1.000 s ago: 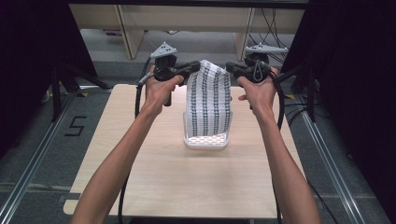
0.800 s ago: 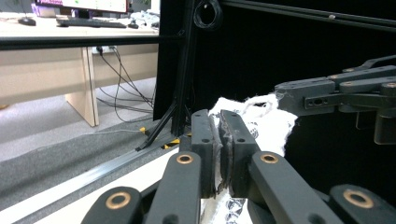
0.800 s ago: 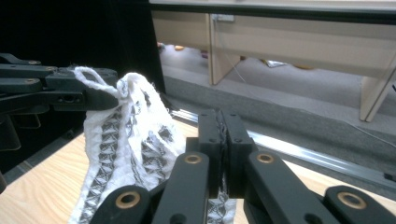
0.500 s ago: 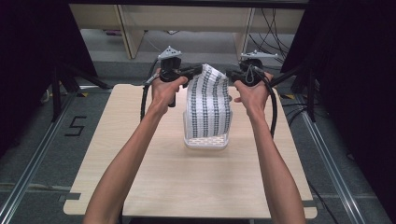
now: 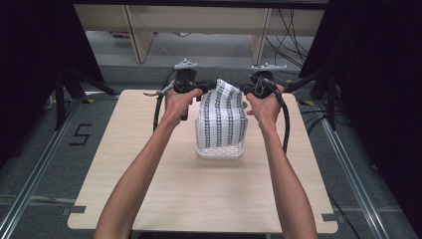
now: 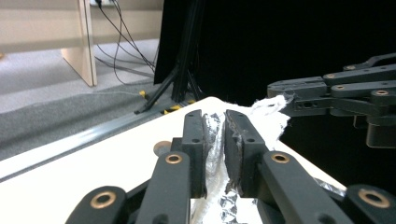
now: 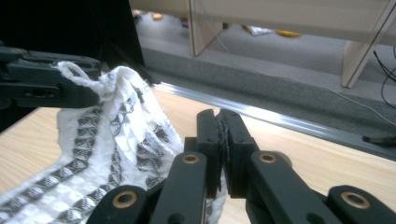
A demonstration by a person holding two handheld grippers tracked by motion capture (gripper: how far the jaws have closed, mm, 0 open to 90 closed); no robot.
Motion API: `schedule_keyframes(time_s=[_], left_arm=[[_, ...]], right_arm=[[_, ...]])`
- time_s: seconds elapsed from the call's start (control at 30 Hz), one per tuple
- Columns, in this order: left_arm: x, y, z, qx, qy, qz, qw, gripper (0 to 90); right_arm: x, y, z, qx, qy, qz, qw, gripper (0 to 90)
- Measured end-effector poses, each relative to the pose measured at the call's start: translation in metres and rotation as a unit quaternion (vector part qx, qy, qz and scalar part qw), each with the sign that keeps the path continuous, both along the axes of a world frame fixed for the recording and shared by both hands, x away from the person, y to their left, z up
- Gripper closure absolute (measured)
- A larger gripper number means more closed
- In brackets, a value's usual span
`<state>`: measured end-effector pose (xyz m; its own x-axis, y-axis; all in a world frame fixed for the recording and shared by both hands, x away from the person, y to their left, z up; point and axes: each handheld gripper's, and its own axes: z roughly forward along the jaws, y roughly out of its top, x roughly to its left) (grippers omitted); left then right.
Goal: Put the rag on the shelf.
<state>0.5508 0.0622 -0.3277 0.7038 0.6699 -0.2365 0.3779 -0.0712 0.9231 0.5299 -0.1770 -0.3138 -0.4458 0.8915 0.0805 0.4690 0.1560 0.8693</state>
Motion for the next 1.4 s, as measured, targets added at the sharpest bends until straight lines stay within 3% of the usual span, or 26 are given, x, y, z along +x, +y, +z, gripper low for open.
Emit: schedule_keyframes(time_s=[0.17, 0.2, 0.23, 0.27, 0.3, 0.33, 0.57, 0.63, 0.9, 0.93, 1.23, 1.3, 1.4], left_arm=[[-0.002, -0.001, -0.004, 0.023, 0.02, -0.011, 0.9995, 72.1], [-0.003, -0.002, -0.005, 0.035, 0.027, -0.013, 0.9989, 62.0], [-0.003, -0.002, -0.006, 0.045, 0.04, -0.011, 0.9981, 62.0], [-0.005, -0.002, -0.006, 0.06, 0.049, -0.01, 0.9969, 49.2], [-0.005, -0.002, -0.006, 0.06, 0.049, -0.01, 0.9969, 45.1], [-0.007, -0.001, -0.004, 0.073, 0.046, 0.003, 0.9963, 40.8], [-0.013, 0.006, 0.001, 0.062, 0.043, -0.009, 0.9971, 40.4], [-0.014, 0.006, 0.001, 0.062, 0.042, -0.008, 0.9972, 39.9], [-0.021, 0.017, 0.008, 0.051, 0.033, -0.005, 0.9981, 38.2], [-0.024, 0.019, 0.011, 0.049, 0.028, -0.006, 0.9984, 37.4], [-0.036, 0.029, 0.018, 0.028, 0.029, -0.003, 0.9992, 31.6], [-0.039, 0.031, 0.018, 0.031, 0.03, -0.002, 0.9991, 30.0], [-0.045, 0.031, 0.017, 0.029, 0.028, -0.01, 0.9991, 27.8]], right_arm=[[-0.001, 0.002, -0.005, -0.007, 0.009, -0.003, 0.9999, 83.8], [0.0, 0.001, -0.007, -0.019, 0.009, 0.0, 0.9998, 79.2], [0.0, 0.001, -0.007, -0.019, 0.009, 0.0, 0.9998, 79.2], [0.001, 0.0, -0.009, -0.016, 0.014, -0.007, 0.9998, 73.4], [0.001, -0.001, -0.009, -0.016, 0.018, -0.009, 0.9997, 71.6], [0.001, -0.002, -0.009, -0.013, 0.017, -0.011, 0.9997, 70.4], [-0.002, -0.008, -0.005, -0.007, 0.019, -0.004, 0.9998, 65.2], [-0.002, -0.009, -0.004, -0.016, 0.015, 0.0, 0.9998, 64.8], [-0.007, -0.01, 0.0, -0.006, 0.03, 0.005, 0.9995, 61.0], [-0.008, -0.013, 0.001, -0.011, 0.022, 0.012, 0.9996, 60.2], [-0.016, -0.015, 0.005, -0.008, 0.018, 0.025, 0.9995, 51.9], [-0.021, -0.015, 0.007, -0.001, 0.025, 0.025, 0.9994, 49.9], [-0.024, -0.017, 0.008, -0.002, 0.012, 0.039, 0.9992, 48.6]])
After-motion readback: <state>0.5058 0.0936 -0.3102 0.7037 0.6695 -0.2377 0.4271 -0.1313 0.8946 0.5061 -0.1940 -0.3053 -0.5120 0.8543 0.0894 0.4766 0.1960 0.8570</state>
